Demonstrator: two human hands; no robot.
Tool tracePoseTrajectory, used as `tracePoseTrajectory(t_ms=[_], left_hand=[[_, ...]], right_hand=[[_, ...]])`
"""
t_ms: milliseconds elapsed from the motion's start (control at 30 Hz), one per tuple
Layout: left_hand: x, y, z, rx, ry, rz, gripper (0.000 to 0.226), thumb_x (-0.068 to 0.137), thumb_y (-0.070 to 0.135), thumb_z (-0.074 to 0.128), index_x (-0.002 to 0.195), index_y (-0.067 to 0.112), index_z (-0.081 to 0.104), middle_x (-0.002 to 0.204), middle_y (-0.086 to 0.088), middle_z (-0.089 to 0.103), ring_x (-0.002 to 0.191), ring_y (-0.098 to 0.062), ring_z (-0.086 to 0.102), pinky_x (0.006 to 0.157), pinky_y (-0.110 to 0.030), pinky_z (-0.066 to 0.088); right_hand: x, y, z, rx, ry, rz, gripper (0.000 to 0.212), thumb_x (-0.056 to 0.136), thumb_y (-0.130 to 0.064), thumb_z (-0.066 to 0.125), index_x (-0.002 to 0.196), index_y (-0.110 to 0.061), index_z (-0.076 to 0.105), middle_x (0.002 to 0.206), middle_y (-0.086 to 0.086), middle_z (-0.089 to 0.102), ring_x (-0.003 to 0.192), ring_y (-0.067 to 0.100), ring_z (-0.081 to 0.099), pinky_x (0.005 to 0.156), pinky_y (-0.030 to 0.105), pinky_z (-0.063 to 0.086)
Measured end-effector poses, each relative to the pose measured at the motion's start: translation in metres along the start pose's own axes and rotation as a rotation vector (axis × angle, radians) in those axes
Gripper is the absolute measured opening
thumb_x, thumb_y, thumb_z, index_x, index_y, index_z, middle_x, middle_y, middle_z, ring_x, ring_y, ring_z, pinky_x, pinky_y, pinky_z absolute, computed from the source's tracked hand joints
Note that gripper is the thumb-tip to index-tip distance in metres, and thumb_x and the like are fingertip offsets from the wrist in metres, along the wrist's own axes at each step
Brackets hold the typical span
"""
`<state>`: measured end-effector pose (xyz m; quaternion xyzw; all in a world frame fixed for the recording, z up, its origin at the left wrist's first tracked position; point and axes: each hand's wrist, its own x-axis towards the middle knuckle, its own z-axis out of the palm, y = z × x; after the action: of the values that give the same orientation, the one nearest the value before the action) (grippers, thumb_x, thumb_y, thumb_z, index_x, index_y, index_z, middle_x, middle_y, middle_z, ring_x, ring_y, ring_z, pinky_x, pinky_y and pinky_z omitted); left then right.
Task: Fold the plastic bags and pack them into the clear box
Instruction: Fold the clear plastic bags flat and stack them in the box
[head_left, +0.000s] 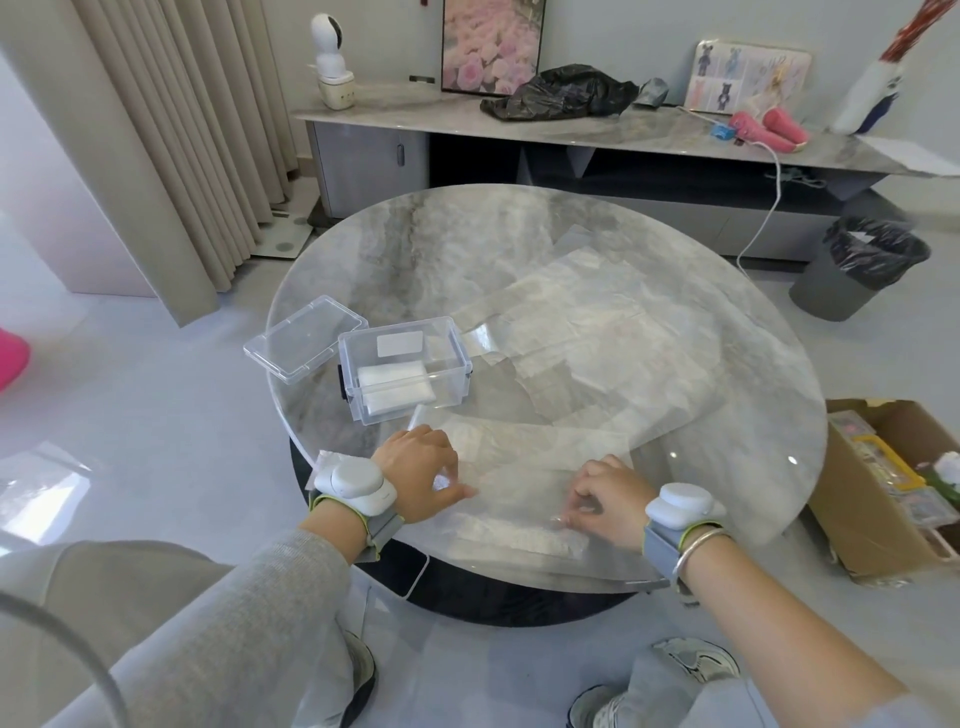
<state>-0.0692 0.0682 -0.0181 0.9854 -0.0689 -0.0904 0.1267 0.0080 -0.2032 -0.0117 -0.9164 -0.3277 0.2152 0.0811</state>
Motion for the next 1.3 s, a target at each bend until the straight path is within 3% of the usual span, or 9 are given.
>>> tracePoseTrajectory(t_ms=[133,400,567,767,900,1000,1100,1200,1300], left_hand=[[-0.004,-0.004,-0.004,0.016,-0.045,0.016,0.043,0.091,0.061,0.050,0.105,0.024,0.068,0.126,0.012,0.053,0.114,-0.011,0.045,0.092,-0.024,0.034],[-0.018,0.000,-0.015,0.046,-0.134,-0.017,0.036,0.089,0.055,0.059,0.081,0.021,0.070,0.132,0.021,0.042,0.103,-0.007,0.052,0.077,-0.027,0.038],[-0.024,0.004,-0.023,0.109,-0.205,-0.009,0.025,0.088,0.045,0.063,0.082,0.021,0.067,0.140,0.017,0.036,0.103,-0.012,0.055,0.089,-0.032,0.043],[-0.025,0.000,-0.013,0.046,-0.199,-0.046,0.057,0.075,0.069,0.065,0.106,0.022,0.071,0.140,0.016,0.035,0.112,-0.009,0.047,0.093,-0.031,0.044],[-0.031,0.000,-0.015,0.066,-0.222,-0.043,0.057,0.073,0.060,0.074,0.116,0.024,0.067,0.145,0.016,0.030,0.121,-0.012,0.046,0.096,-0.032,0.044],[-0.032,0.006,-0.013,0.067,-0.231,-0.032,0.078,0.069,0.060,0.076,0.134,0.024,0.052,0.147,0.015,0.029,0.119,-0.015,0.050,0.094,-0.033,0.047],[-0.034,0.008,-0.006,0.079,-0.259,0.010,0.106,0.070,0.071,0.069,0.153,0.029,0.018,0.158,0.010,0.021,0.139,-0.018,0.034,0.115,-0.037,0.029],[-0.034,0.004,0.004,0.157,-0.291,0.061,0.096,0.082,0.080,0.042,0.156,0.030,0.005,0.163,0.007,-0.002,0.150,-0.013,0.003,0.122,-0.041,0.000],[-0.024,0.001,0.012,0.157,-0.248,0.035,0.096,0.076,0.086,-0.001,0.156,0.032,0.001,0.163,0.008,-0.007,0.149,-0.010,-0.005,0.122,-0.042,-0.005]], right_hand=[[-0.003,-0.006,0.005,-0.085,0.026,-0.021,0.027,0.083,-0.059,0.059,0.088,-0.033,0.065,0.105,-0.018,0.042,0.110,0.007,0.034,0.090,0.023,0.034],[-0.006,-0.009,0.010,-0.120,0.052,-0.011,0.034,0.081,-0.061,0.061,0.094,-0.031,0.068,0.106,-0.018,0.040,0.113,0.009,0.033,0.094,0.024,0.037],[-0.008,-0.011,0.010,-0.133,0.046,-0.004,0.038,0.079,-0.063,0.061,0.099,-0.031,0.068,0.108,-0.017,0.040,0.115,0.009,0.032,0.095,0.023,0.036],[-0.011,-0.015,0.010,-0.203,0.012,0.026,0.053,0.072,-0.070,0.062,0.104,-0.027,0.064,0.116,-0.012,0.040,0.114,0.011,0.030,0.096,0.025,0.036],[-0.015,-0.016,0.011,-0.240,0.015,0.013,0.062,0.068,-0.077,0.059,0.103,-0.026,0.061,0.113,-0.010,0.038,0.113,0.013,0.031,0.093,0.023,0.034],[-0.018,-0.022,0.011,-0.303,0.029,0.027,0.089,0.054,-0.092,0.044,0.112,-0.025,0.052,0.117,-0.007,0.038,0.113,0.015,0.035,0.092,0.024,0.034],[-0.025,-0.027,0.016,-0.213,0.071,0.070,0.099,0.059,-0.090,0.046,0.134,-0.028,0.035,0.135,-0.004,0.031,0.126,0.018,0.031,0.099,0.027,0.035],[-0.031,-0.029,0.028,-0.226,0.115,0.090,0.118,0.054,-0.093,-0.007,0.150,-0.030,0.017,0.158,0.000,0.009,0.144,0.020,0.011,0.111,0.032,0.027],[-0.024,-0.023,0.042,-0.273,0.115,0.143,0.133,0.041,-0.079,-0.044,0.153,-0.028,0.005,0.161,-0.001,-0.002,0.148,0.017,-0.002,0.118,0.033,0.014]])
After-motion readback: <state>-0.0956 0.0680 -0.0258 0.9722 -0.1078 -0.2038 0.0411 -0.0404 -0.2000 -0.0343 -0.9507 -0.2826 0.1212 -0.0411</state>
